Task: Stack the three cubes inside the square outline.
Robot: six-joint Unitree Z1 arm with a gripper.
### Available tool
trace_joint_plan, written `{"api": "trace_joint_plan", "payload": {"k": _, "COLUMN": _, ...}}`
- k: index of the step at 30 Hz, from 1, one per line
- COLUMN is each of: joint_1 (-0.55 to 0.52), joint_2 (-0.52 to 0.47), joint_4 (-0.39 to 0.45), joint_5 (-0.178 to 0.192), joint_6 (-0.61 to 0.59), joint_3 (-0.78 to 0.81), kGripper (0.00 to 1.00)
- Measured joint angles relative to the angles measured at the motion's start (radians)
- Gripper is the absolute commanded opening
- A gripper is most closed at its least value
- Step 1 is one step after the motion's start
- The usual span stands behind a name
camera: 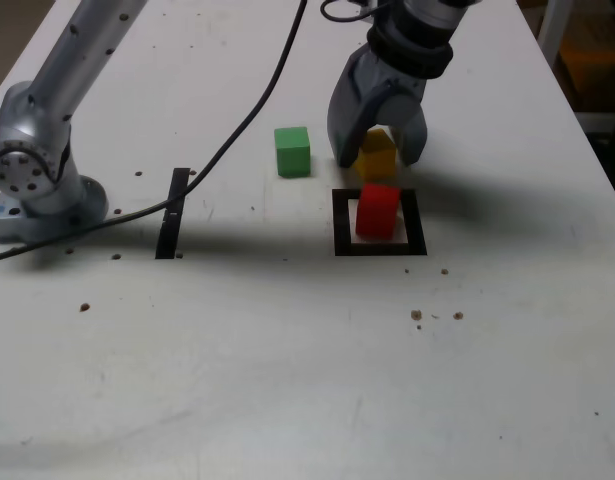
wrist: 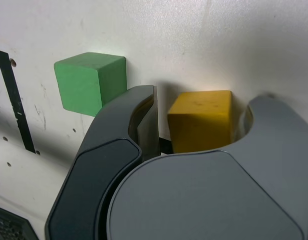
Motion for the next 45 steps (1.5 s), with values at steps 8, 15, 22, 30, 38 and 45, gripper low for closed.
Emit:
{"api": "trace_joint_plan", "payload": {"k": 8, "joint_1": 0.004, "joint_2": 0.000, "joint_4": -0.005, "joint_5": 0.030, "joint_6": 0.006, "joint_3": -0.010, "kGripper": 0.36}}
{"api": "trace_joint_plan", "payload": {"k": 15, "joint_1": 0.003, "joint_2": -0.005, "joint_4": -0.006, "joint_5": 0.061, "joint_6": 0.008, "joint_3": -0.020, "kGripper": 0.33}}
{"api": "trace_joint_plan", "payload": {"k": 22, "joint_1": -0.019, "joint_2": -0.078, "joint_4": 0.019, "joint_5": 0.084, "joint_6": -0.005, "joint_3": -0.016, "kGripper": 0.33}}
{"api": "trace_joint_plan", "payload": {"k": 30, "joint_1": -0.096, "joint_2": -0.180, "joint_4": 0.084, "joint_5": 0.075, "joint_6": -0.013, "joint_3": -0.010, "kGripper": 0.33}}
{"api": "trace_joint_plan", "payload": {"k": 38, "joint_1": -0.242, "joint_2": -0.229, "joint_4": 0.097, "joint_5": 0.049, "joint_6": -0.065, "joint_3": -0.001, "kGripper": 0.33}}
{"api": "trace_joint_plan", "payload": {"k": 45, "joint_1": -0.316, "joint_2": -0.218, "joint_4": 0.097, "joint_5": 0.028, "joint_6": -0.092, "joint_3": -0.009, "kGripper": 0.33}}
